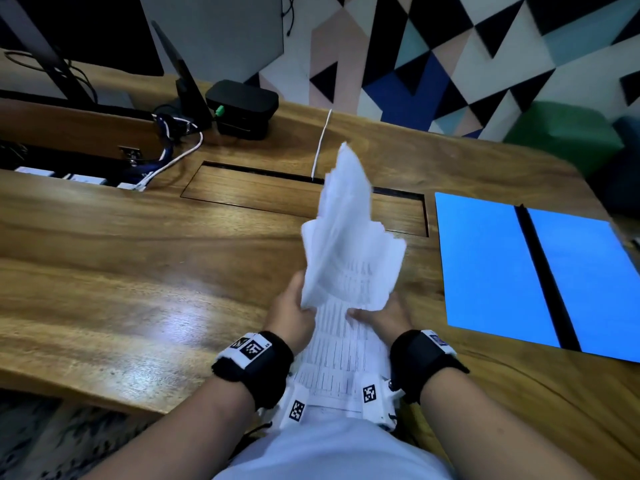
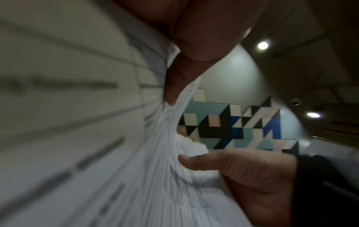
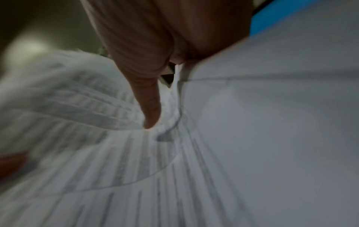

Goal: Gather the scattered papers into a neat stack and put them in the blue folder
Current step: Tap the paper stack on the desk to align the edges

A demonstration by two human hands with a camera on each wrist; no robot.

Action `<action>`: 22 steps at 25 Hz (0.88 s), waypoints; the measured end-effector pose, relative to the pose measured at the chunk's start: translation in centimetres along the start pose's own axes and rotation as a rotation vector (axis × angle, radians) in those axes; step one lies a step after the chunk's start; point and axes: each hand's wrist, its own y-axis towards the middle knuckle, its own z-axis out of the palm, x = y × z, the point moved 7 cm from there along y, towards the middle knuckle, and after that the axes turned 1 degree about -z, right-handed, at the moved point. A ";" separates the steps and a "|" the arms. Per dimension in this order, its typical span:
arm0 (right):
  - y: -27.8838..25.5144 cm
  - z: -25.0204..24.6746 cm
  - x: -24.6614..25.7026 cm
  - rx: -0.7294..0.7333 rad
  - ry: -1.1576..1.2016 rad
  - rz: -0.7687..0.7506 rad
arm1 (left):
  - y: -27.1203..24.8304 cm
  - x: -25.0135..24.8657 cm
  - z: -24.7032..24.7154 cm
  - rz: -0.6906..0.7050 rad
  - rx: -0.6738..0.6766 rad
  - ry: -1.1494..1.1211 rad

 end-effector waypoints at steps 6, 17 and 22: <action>-2.1 -3.7 4.7 0.287 0.627 0.106 | 0.5 -5.1 -2.4 0.107 0.165 -0.406; -5.4 -6.9 14.6 -0.220 0.432 -0.521 | 3.3 -7.8 -6.1 0.313 -0.211 -0.451; -6.8 -6.8 16.0 -0.126 0.460 -0.613 | 3.2 -8.2 -5.7 0.338 -0.159 -0.498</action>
